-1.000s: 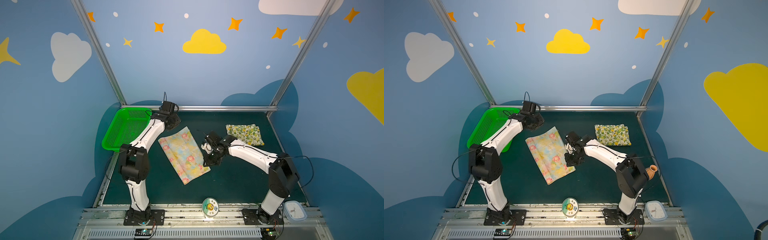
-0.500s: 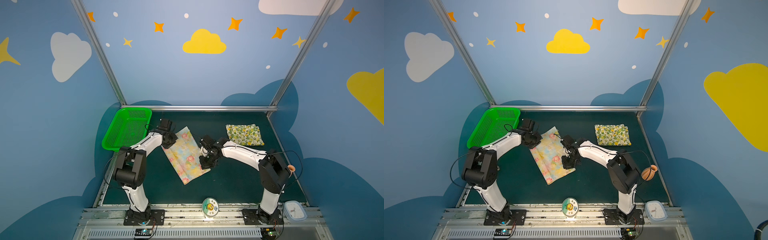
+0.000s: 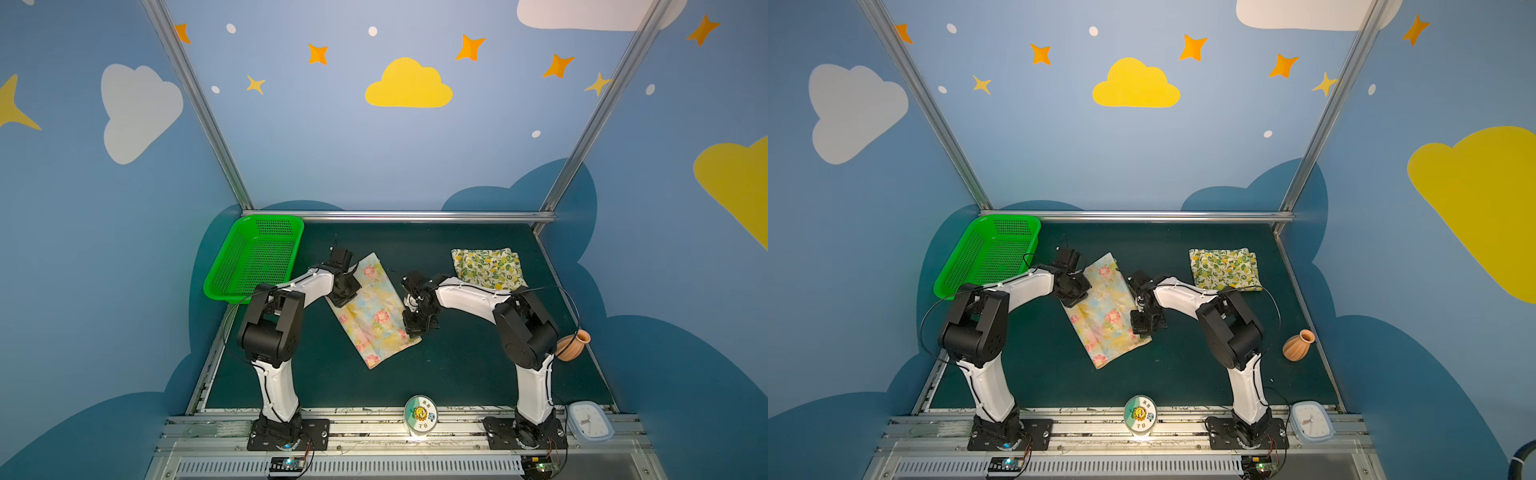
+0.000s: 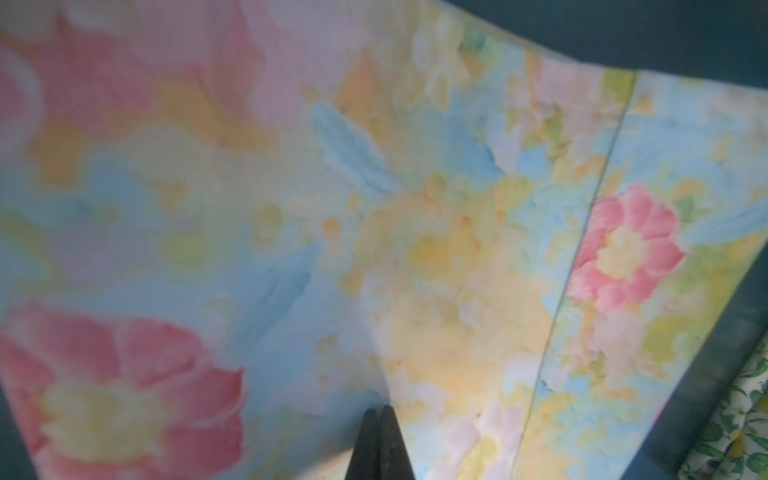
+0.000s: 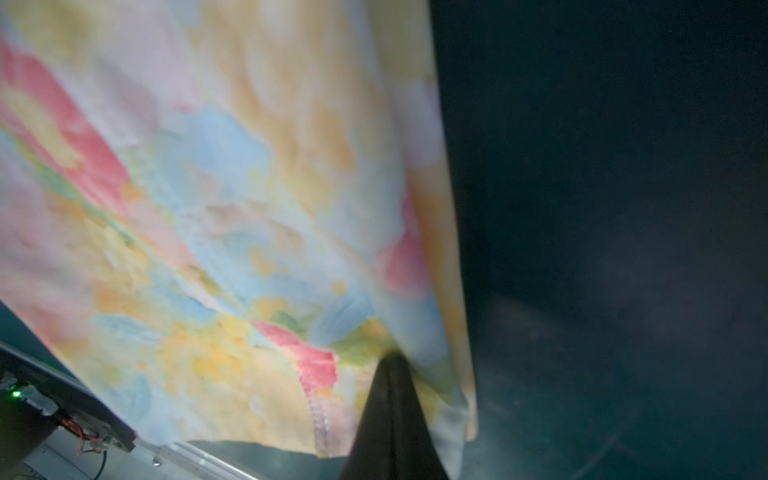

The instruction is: Fold and stack the skirts

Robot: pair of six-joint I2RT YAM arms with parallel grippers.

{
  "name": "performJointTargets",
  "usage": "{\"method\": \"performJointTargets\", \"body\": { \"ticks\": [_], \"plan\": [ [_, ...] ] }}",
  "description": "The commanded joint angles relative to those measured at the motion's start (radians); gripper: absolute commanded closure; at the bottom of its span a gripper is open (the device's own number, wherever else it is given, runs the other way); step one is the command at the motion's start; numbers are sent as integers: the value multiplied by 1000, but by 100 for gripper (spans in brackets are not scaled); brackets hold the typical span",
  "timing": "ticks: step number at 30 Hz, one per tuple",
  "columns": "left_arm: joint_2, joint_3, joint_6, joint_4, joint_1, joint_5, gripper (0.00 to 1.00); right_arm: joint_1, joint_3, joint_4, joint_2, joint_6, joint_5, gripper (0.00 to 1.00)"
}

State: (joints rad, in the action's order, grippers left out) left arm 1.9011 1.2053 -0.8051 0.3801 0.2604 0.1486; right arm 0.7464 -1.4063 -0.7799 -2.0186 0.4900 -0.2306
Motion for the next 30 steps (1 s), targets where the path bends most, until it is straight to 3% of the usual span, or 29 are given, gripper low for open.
{"method": "performJointTargets", "body": {
  "ticks": [1, 16, 30],
  "plan": [
    [9, -26, -5, 9, 0, -18, 96, -27, -34, -31, -48, -24, 44, 100],
    [-8, -113, -50, -5, 23, 5, 96, -113, -195, -134, -164, -105, 102, 100],
    [-113, -243, -145, -47, 147, -3, 96, -224, -321, -196, -201, -176, 175, 100]
  ]
}}
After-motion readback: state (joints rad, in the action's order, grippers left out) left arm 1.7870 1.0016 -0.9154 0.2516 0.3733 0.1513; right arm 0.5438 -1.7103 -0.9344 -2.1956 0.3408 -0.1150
